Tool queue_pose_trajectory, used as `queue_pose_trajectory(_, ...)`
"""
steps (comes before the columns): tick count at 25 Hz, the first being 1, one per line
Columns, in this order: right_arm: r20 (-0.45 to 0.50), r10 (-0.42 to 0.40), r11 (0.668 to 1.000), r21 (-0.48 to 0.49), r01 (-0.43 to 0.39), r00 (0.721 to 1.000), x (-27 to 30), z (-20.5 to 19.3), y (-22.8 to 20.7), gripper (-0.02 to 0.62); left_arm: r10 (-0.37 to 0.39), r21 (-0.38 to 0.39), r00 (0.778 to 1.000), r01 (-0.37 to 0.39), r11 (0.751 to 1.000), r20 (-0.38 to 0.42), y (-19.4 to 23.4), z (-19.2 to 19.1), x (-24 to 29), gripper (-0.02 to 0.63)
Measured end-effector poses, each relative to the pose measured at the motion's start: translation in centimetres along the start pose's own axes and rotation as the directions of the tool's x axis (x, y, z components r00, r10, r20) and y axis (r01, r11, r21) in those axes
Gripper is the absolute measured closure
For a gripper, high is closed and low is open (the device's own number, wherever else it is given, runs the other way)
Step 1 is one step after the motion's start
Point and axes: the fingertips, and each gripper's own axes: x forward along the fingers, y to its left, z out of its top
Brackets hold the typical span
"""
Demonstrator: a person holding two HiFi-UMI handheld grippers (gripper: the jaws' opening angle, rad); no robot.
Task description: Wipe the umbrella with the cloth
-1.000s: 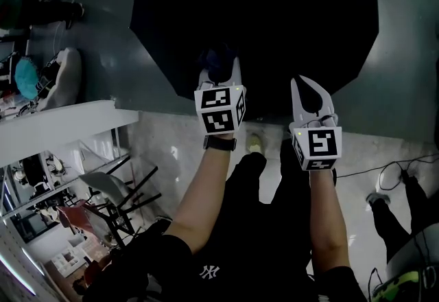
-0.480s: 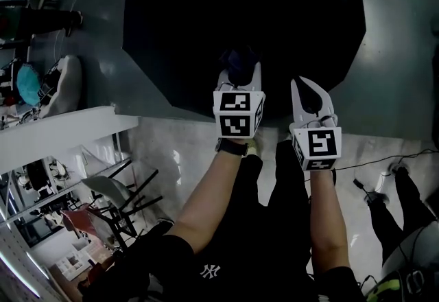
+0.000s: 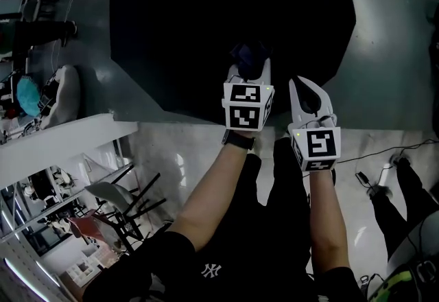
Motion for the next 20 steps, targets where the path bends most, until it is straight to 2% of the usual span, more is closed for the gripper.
queue_pose_trajectory(8, -0.016, -0.018, 0.999, 0.026, 0.018, 1.0, -0.5, -1.3, -2.5, 0.569, -0.054, 0.023, 0.999, 0.054, 0.998, -0.004, -2.6, 0.0, 2.9, 0.433)
queue_pose_trajectory(14, -0.026, -0.013, 0.999, 0.038, 0.014, 1.0, -0.3, -2.1, -3.1, 0.569, -0.122, 0.039, 0.993, 0.122, 0.992, 0.0, -4.7, -0.3, 3.8, 0.433)
queue_pose_trajectory(20, -0.024, -0.024, 0.999, 0.039, 0.025, 0.999, -0.3, -2.3, -2.7, 0.569, -0.176, 0.048, 0.984, 0.175, 0.983, 0.025, -5.0, -0.6, 3.5, 0.433)
